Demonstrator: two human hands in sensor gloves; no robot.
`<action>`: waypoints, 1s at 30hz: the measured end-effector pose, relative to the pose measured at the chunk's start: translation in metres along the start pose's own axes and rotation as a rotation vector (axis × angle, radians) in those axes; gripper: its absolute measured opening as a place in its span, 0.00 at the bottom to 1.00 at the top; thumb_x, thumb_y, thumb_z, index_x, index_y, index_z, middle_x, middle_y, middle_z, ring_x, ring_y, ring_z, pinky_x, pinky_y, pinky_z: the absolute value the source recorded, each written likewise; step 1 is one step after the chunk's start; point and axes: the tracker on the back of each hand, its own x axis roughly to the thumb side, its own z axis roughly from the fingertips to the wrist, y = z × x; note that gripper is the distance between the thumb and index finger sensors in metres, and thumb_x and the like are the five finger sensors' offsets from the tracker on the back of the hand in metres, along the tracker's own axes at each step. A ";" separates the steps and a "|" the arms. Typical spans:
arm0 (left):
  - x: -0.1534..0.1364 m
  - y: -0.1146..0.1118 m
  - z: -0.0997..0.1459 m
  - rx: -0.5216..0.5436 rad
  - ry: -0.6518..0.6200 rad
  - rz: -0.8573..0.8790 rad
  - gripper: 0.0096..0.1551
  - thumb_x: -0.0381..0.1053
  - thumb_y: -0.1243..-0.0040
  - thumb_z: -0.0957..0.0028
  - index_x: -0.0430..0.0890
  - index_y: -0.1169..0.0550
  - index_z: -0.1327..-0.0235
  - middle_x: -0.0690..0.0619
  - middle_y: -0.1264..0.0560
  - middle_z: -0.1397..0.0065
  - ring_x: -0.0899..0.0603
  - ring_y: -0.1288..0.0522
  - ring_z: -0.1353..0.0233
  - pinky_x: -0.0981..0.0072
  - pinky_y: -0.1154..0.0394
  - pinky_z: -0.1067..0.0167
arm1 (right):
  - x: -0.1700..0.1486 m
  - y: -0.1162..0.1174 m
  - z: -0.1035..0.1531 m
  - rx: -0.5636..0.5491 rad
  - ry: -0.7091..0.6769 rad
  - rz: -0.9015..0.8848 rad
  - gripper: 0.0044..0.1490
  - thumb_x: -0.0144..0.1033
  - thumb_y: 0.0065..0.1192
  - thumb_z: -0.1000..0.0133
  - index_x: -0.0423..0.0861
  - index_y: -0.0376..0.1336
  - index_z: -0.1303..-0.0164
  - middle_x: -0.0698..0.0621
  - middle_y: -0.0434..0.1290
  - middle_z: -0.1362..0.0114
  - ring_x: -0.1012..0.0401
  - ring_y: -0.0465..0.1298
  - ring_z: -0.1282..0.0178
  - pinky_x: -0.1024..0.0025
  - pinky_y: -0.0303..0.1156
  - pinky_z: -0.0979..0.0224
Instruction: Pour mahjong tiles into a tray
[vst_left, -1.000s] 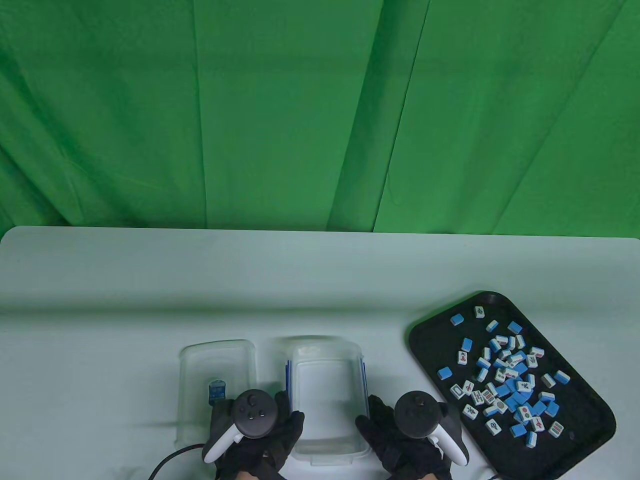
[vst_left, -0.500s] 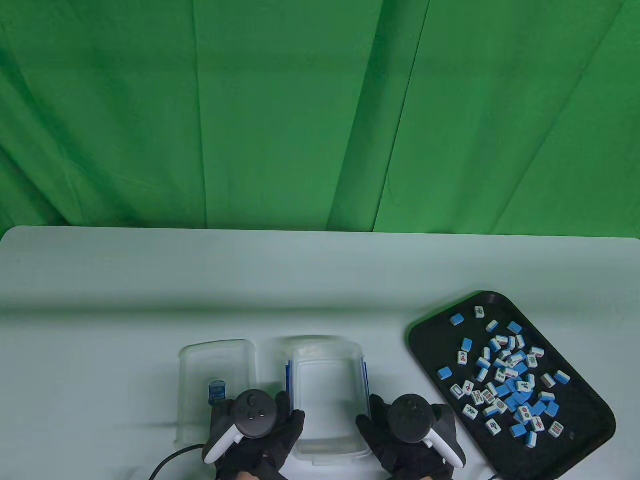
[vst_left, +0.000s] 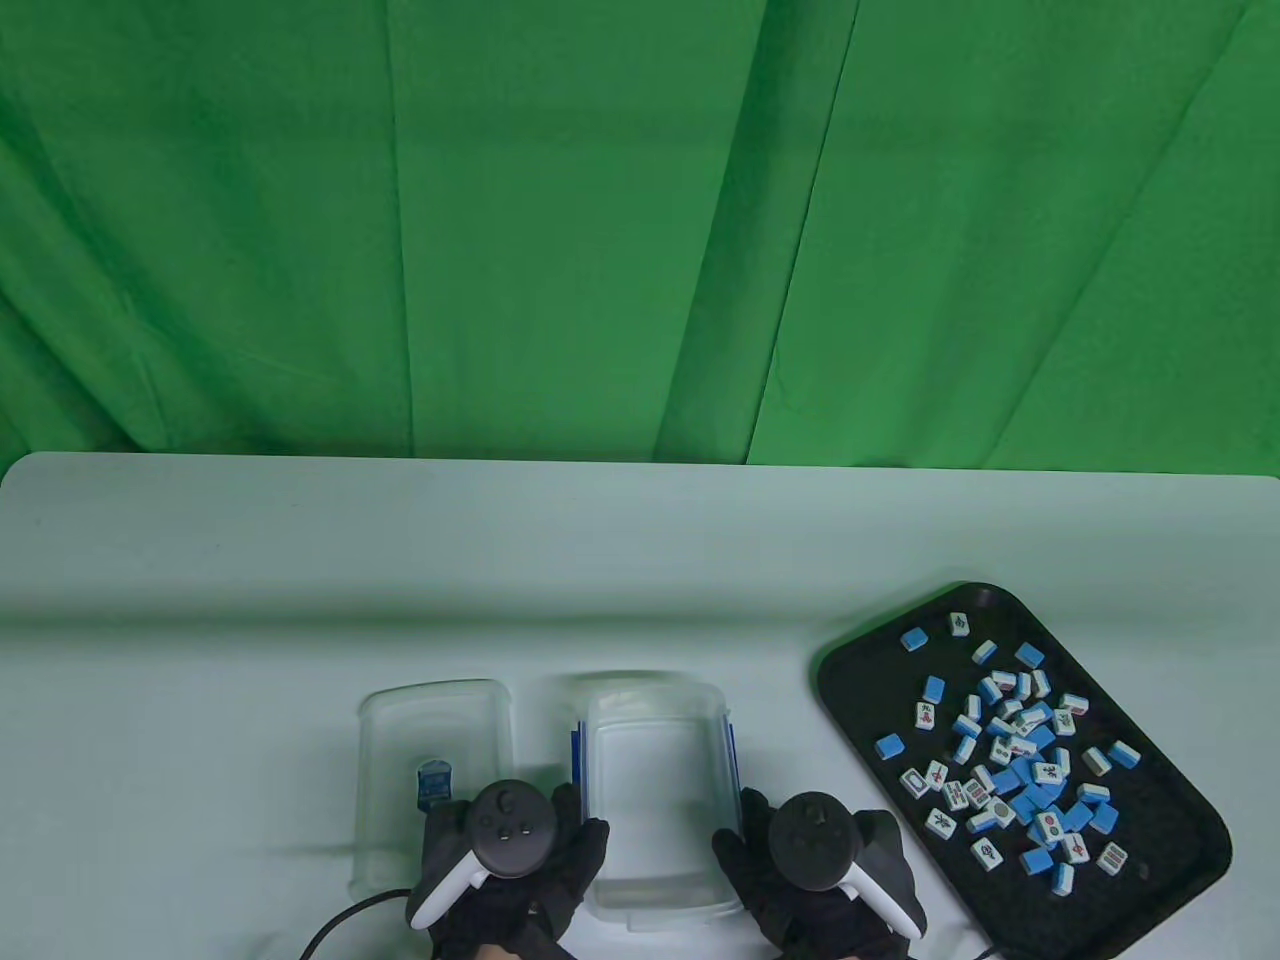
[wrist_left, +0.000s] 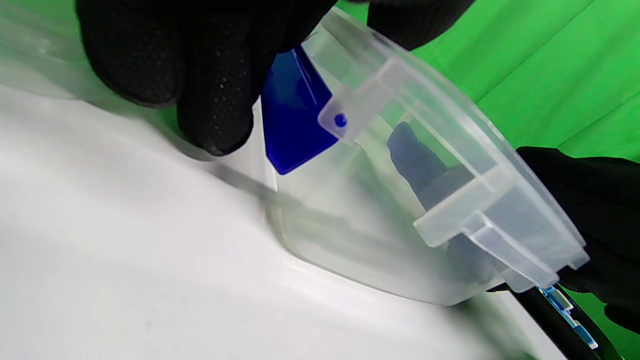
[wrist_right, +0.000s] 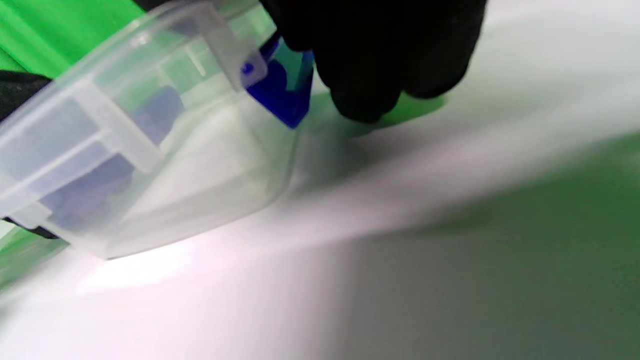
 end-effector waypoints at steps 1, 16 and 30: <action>0.000 0.000 0.000 0.000 0.000 0.000 0.39 0.53 0.58 0.29 0.25 0.41 0.18 0.22 0.27 0.30 0.32 0.17 0.40 0.36 0.25 0.44 | 0.000 0.000 0.000 0.000 0.000 0.000 0.45 0.53 0.42 0.26 0.31 0.46 0.12 0.30 0.60 0.16 0.41 0.71 0.27 0.42 0.67 0.23; 0.025 0.041 0.044 0.364 0.138 -0.279 0.43 0.61 0.60 0.30 0.28 0.35 0.19 0.27 0.22 0.34 0.35 0.15 0.45 0.41 0.23 0.48 | 0.024 -0.050 0.050 -0.409 0.023 0.312 0.47 0.62 0.41 0.28 0.37 0.52 0.12 0.37 0.67 0.19 0.44 0.74 0.30 0.45 0.69 0.25; -0.081 0.081 0.067 0.374 0.470 -0.277 0.43 0.60 0.61 0.29 0.28 0.39 0.16 0.25 0.28 0.26 0.28 0.21 0.35 0.34 0.28 0.42 | 0.142 -0.103 0.111 -0.589 -0.284 0.264 0.48 0.65 0.40 0.28 0.38 0.55 0.13 0.39 0.72 0.22 0.48 0.78 0.35 0.50 0.74 0.29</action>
